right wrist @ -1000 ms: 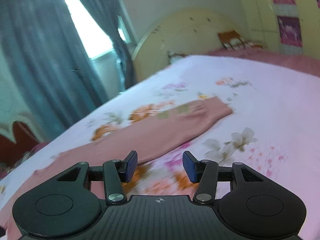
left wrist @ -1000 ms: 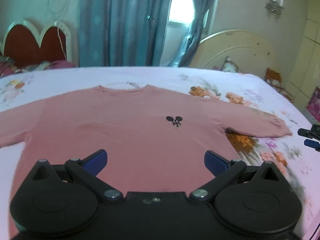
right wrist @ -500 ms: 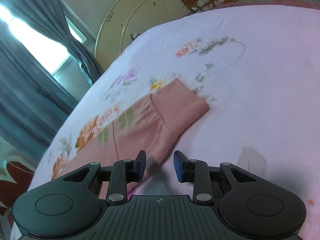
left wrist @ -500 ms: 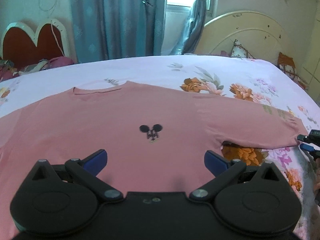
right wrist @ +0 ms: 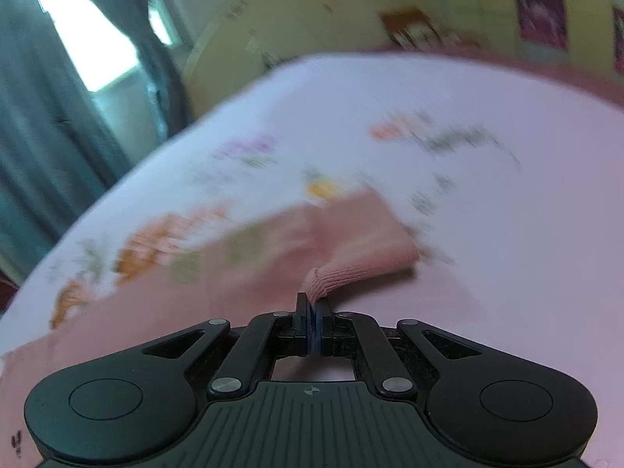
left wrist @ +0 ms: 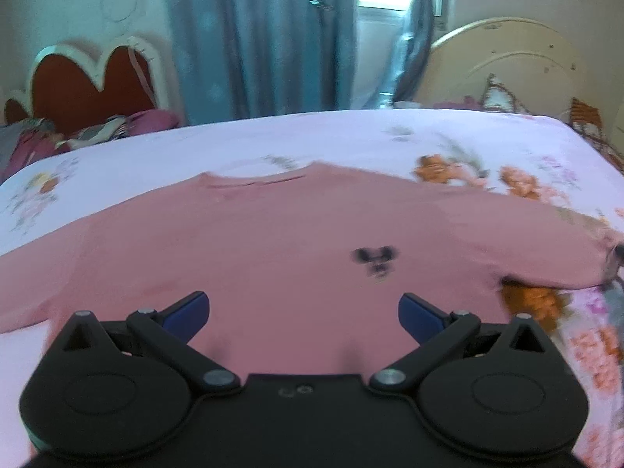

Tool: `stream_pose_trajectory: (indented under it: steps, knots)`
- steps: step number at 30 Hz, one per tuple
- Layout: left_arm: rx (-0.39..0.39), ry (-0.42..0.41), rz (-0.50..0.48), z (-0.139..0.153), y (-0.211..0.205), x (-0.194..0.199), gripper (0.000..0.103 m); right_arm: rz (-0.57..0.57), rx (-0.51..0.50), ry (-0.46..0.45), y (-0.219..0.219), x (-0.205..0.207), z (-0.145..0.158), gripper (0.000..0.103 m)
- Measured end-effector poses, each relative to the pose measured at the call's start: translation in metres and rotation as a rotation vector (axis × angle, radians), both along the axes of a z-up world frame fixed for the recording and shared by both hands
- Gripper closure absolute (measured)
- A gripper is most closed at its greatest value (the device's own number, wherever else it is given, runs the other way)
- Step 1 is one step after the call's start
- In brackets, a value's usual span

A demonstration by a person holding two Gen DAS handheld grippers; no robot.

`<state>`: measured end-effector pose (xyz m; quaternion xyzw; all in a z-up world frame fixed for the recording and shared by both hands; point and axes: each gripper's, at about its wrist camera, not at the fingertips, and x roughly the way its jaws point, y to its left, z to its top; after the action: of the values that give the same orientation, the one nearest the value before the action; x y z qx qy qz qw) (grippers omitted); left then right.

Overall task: Fold small clothes
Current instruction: 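Carry the gripped cuff with the right tool across the sweater body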

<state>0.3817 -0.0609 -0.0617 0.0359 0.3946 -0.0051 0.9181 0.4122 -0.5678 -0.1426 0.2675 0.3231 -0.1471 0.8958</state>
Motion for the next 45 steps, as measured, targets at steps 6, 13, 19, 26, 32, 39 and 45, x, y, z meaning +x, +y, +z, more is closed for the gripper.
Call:
stream_pose_trajectory:
  steps: [6,13,19,26,32,39,45]
  knots:
    - [-0.043,0.041,0.06,-0.017,0.079,0.001,0.0,0.235,-0.065,-0.078,0.119,0.016,0.045,0.102]
    - [-0.16,0.034,0.16,-0.022,0.172,-0.008,0.0,0.541,-0.108,-0.079,0.299,0.039,0.054,0.102]
    - [-0.26,0.023,0.206,-0.024,0.236,-0.032,0.001,0.794,-0.166,-0.075,0.442,0.04,0.034,0.102]
    - [-0.328,0.007,0.12,-0.027,0.237,-0.024,0.016,0.888,-0.257,-0.017,0.488,0.025,-0.002,0.088]
    - [-0.304,0.021,-0.094,-0.036,0.167,0.02,0.028,0.774,-0.188,-0.05,0.42,0.002,0.013,0.054]
    - [0.108,-0.018,-0.41,-0.056,0.036,0.065,0.03,0.544,-0.139,0.066,0.314,-0.002,0.004,0.072]
    - [0.301,-0.031,-0.462,-0.078,-0.006,0.097,0.044,0.486,-0.074,0.099,0.27,-0.003,-0.009,0.088]
